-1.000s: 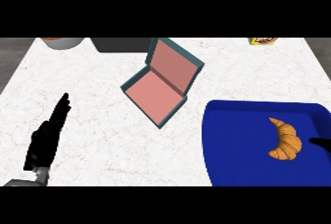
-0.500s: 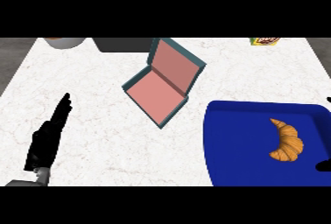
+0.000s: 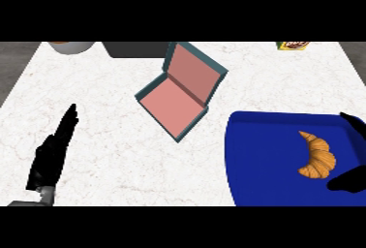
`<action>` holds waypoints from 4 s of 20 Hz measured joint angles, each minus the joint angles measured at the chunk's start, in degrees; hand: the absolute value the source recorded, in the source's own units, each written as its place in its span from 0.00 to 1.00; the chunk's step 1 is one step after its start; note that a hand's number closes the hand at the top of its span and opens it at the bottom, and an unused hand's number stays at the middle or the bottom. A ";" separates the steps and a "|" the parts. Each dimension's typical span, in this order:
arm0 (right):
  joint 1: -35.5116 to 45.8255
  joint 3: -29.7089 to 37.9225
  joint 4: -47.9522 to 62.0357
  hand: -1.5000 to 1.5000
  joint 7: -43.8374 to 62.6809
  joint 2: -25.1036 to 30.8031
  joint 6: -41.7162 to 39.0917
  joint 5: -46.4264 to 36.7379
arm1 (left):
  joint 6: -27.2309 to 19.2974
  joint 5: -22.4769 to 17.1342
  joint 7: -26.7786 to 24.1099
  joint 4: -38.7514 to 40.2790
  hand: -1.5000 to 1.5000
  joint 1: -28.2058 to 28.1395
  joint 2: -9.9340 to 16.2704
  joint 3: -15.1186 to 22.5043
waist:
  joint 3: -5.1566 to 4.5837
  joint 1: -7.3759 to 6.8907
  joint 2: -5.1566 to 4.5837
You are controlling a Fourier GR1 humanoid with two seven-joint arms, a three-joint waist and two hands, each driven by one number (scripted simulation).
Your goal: Pick the croissant from the tray and place it in the cardboard box
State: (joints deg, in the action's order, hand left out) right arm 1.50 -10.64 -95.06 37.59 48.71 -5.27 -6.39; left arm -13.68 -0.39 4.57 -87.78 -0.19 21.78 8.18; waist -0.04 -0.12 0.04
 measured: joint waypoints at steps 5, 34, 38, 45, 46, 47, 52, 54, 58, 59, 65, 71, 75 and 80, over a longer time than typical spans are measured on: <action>-0.81 -0.13 1.60 0.00 1.15 -4.47 -1.52 -5.06 | 1.46 1.16 0.29 0.13 0.50 0.18 -1.16 -1.37 | 0.02 0.07 0.00; 0.98 11.70 13.19 0.00 -9.19 -22.29 -8.94 -24.85 | 8.40 9.35 1.27 -1.39 0.50 -0.19 -8.87 -8.51 | 0.05 0.07 -0.02; 1.68 11.67 15.27 0.00 -10.30 -23.99 -9.29 -27.81 | 9.08 10.07 0.73 -1.21 0.50 -0.12 -9.81 -9.13 | 0.04 0.06 -0.02; 1.96 13.80 15.84 1.00 -12.17 -25.51 -10.64 -29.36 | 10.47 10.98 0.43 -2.11 0.50 -1.49 -10.61 -10.37 | -0.15 0.07 0.08; 1.71 13.73 15.88 1.00 -13.15 -25.45 -9.55 -30.40 | 10.74 10.77 0.19 -1.45 0.50 -1.10 -10.46 -10.89 | -0.16 0.07 0.09; 1.30 13.58 15.40 1.00 -13.39 -25.25 -8.54 -31.58 | 10.56 10.98 0.17 -1.34 0.50 -0.93 -10.73 -10.81 | -0.12 0.10 0.07; 2.30 12.85 16.61 1.00 -14.88 -25.03 -3.14 -37.48 | 11.01 11.10 -0.37 -1.52 0.50 -1.22 -10.89 -11.15 | -0.08 0.03 0.05; 2.33 12.62 16.88 1.00 -16.58 -24.92 -1.67 -38.92 | 11.34 11.23 1.04 -2.91 0.50 -1.10 -10.80 -11.14 | -0.12 0.03 0.08; 8.22 9.26 20.10 1.00 -22.85 -22.64 -1.81 -42.06 | 11.14 11.68 0.85 -2.64 0.50 -0.62 -11.28 -10.73 | 0.01 -0.80 -0.18; 10.22 7.87 20.64 1.00 -24.38 -22.31 -2.36 -42.86 | 11.35 11.71 1.11 -2.50 0.50 -0.01 -11.30 -10.50 | 0.02 -1.15 -0.27; 19.00 4.56 25.64 1.00 -31.59 -22.20 -1.26 -46.75 | 11.75 11.54 2.44 -2.55 0.50 0.86 -11.11 -11.12 | 0.06 -0.88 -0.20; 23.02 6.63 21.96 1.00 -32.67 -22.12 -3.05 -46.23 | 12.37 11.41 1.85 -2.49 0.50 0.00 -10.96 -11.90 | 0.04 -0.23 -0.03; 24.53 9.34 16.84 1.00 -36.39 -24.28 -4.40 -39.49 | 12.22 11.41 1.11 -2.03 0.50 -0.61 -11.11 -12.23 | 0.04 0.22 0.12; 27.04 11.88 10.89 1.00 -38.08 -28.26 -7.10 -31.00 | 12.24 11.54 1.40 -1.96 0.50 -0.20 -11.08 -12.40 | 0.04 0.27 0.16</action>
State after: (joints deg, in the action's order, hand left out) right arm 28.54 1.24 -84.17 -0.49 20.46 -12.37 -37.40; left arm -1.44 11.15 5.97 -89.74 -0.39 10.70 -4.22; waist 0.00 0.15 0.20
